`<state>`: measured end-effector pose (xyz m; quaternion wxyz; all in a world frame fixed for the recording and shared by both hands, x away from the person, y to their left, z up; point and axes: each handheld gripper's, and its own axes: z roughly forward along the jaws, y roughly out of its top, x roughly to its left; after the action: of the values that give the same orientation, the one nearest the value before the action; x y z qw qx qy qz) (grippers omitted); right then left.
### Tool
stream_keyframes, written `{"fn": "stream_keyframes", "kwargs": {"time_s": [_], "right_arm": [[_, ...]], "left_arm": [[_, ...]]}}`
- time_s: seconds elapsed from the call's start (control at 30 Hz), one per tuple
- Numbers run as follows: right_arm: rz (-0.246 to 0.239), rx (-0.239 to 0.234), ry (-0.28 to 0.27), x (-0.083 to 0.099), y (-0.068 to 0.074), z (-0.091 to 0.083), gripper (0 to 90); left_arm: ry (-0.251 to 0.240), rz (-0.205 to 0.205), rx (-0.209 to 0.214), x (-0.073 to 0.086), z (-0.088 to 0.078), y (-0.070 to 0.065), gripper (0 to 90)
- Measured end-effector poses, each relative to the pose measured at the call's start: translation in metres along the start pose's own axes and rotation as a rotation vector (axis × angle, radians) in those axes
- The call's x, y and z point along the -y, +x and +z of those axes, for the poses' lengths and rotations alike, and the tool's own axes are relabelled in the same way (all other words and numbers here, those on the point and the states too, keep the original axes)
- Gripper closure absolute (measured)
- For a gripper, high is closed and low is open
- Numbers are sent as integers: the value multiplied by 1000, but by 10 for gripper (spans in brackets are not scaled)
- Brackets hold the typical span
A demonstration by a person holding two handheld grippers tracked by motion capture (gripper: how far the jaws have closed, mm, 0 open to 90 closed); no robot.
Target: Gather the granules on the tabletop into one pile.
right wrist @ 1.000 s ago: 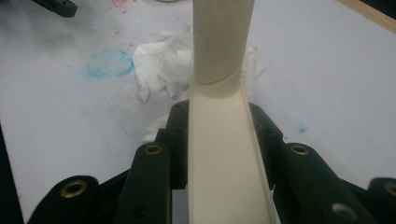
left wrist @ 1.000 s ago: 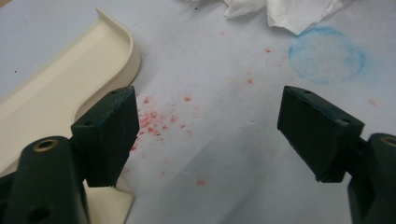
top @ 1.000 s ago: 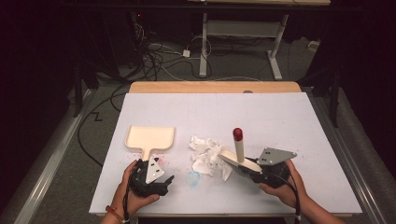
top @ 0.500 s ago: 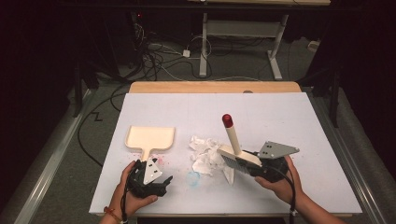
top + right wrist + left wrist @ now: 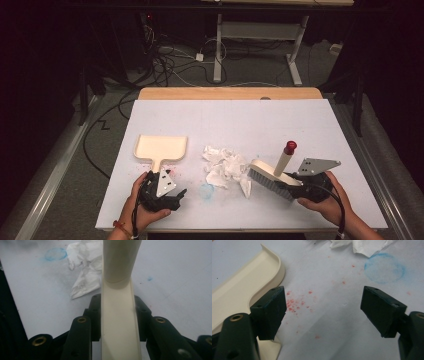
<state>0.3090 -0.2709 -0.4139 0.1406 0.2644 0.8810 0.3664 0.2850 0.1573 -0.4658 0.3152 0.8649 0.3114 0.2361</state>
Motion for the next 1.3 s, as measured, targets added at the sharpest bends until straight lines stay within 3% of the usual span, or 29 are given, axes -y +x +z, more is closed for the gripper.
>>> {"fn": "stream_keyframes", "kwargs": {"time_s": [0.1,0.33,0.47,0.57,0.67,0.9,0.97,1.13,1.3], "right_arm": [[-6,-8,0,1,2,-2,680],[-25,-35,-36,4,7,-22,680],[-66,-41,-37,6,12,-35,680],[-66,-31,-40,9,13,-44,680],[-57,-61,-50,13,13,-46,680],[-87,-111,-22,10,24,-10,680],[-69,-117,-46,6,23,1,680],[-97,-90,-99,-11,27,27,681],[-95,-69,-146,-26,29,45,681]], "left_arm": [[0,13,-3,-1,1,0,199],[0,-4,3,1,0,0,199],[-5,5,-8,1,-2,1,199],[-3,-8,-3,2,-3,0,199],[-2,-8,-3,2,-3,1,200],[-5,-6,-5,0,-3,1,200],[-8,-7,-4,0,-3,1,200],[-9,-8,-4,1,-3,2,200],[-14,-11,-2,2,-4,2,200]]}}
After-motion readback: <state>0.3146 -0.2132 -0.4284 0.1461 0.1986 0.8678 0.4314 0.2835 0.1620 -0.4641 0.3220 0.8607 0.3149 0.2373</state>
